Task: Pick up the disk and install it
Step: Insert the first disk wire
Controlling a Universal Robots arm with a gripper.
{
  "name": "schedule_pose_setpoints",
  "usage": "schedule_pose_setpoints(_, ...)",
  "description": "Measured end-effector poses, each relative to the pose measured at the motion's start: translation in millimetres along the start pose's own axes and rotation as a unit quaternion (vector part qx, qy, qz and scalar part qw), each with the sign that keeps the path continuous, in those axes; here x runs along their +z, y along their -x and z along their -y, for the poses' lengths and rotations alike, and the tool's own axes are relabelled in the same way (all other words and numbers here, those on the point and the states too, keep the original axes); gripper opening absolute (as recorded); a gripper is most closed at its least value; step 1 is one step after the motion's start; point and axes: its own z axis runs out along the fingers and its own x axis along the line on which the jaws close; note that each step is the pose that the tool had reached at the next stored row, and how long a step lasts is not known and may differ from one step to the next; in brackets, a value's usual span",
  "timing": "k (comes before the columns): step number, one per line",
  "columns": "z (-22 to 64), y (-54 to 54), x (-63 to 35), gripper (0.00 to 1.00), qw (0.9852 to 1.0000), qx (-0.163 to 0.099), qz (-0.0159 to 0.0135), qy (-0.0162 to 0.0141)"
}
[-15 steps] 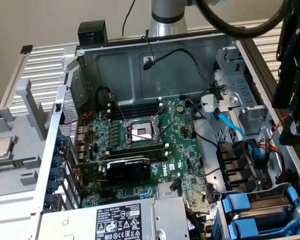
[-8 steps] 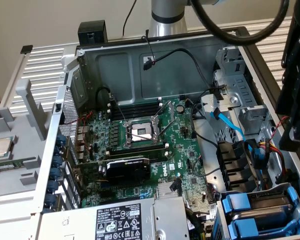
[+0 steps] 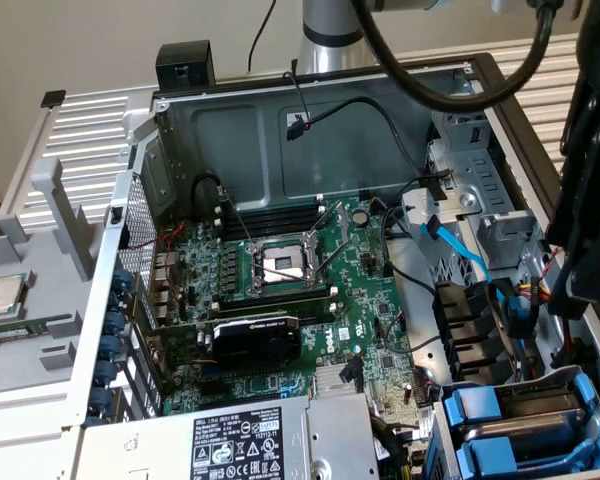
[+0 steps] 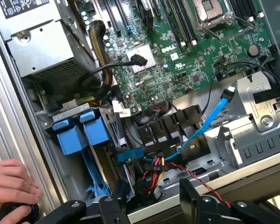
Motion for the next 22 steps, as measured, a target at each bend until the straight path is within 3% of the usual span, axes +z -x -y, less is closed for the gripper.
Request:
schedule_pose_setpoints(5,-7.5,-2.2,6.5,0.65,1.0000,0.003,-0.0003,-0.0030)
schedule_pose_setpoints(6,-8.4,-2.4,7.4,0.71,1.0000,0.003,0.0001,-0.0043)
schedule_pose_setpoints(8,-9.3,-2.4,8.5,0.71,0.9999,0.005,0.0015,-0.0089)
schedule_pose_setpoints(10,-9.6,-1.8,8.9,0.71,0.9998,0.006,0.0044,-0.0163)
schedule_pose_setpoints(12,-10.0,-0.8,9.8,0.71,0.9997,0.007,0.0065,-0.0211)
schedule_pose_setpoints(16,-10.8,0.8,14.5,0.71,0.9997,0.010,0.0070,-0.0236)
schedule_pose_setpoints(22,-13.2,3.9,24.7,0.71,0.9996,0.012,0.0072,-0.0244)
